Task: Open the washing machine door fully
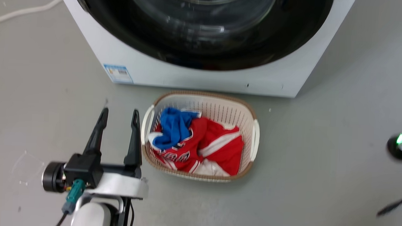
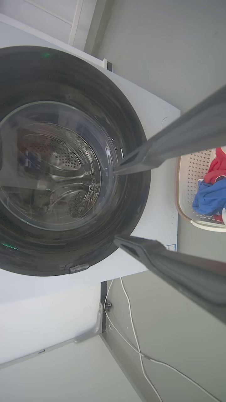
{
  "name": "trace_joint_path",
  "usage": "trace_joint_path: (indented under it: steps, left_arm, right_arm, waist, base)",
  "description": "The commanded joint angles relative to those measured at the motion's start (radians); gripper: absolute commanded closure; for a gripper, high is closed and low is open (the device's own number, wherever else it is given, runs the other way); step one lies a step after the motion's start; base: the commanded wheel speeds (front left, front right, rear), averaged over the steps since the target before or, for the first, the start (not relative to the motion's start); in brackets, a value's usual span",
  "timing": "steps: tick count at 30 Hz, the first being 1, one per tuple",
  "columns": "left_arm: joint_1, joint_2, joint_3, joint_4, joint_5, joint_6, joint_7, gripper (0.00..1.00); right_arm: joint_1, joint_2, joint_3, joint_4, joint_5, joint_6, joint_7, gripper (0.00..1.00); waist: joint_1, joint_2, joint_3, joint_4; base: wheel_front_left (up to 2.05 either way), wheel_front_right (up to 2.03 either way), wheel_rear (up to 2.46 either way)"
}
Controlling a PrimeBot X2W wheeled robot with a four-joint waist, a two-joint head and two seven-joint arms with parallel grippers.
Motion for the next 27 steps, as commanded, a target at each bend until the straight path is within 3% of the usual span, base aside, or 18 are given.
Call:
trace_joint_path:
  steps: [1, 12, 27]
  left_arm:
    - [-0.029, -0.002, 0.004, -0.008, 0.006, -0.007, -0.003, 0.0]
    - [-0.152, -0.001, 0.004, -0.031, 0.006, -0.023, -0.003, 0.0]
    - [-0.203, -0.001, -0.023, -0.033, -0.018, -0.011, -0.003, 0.0]
  right_arm:
    - [-0.063, -0.019, -0.005, 0.021, 0.009, 0.0, 0.018, 1.0]
    - [-0.476, -0.147, 0.067, 0.206, -0.023, 0.0, 0.136, 1.0]
    - [-0.849, -0.229, 0.27, 0.456, -0.143, 0.0, 0.271, 1.0]
  waist:
    - [-0.0001, 0.0, 0.086, 0.011]
    - [-0.0001, 0.0, 0.265, 0.025]
    - [-0.0001, 0.0, 0.351, 0.058]
  base:
    - [0.0, 0.0, 0.0]
    - [0.0, 0.0, 0.0]
    - [0.0, 0.0, 0.0]
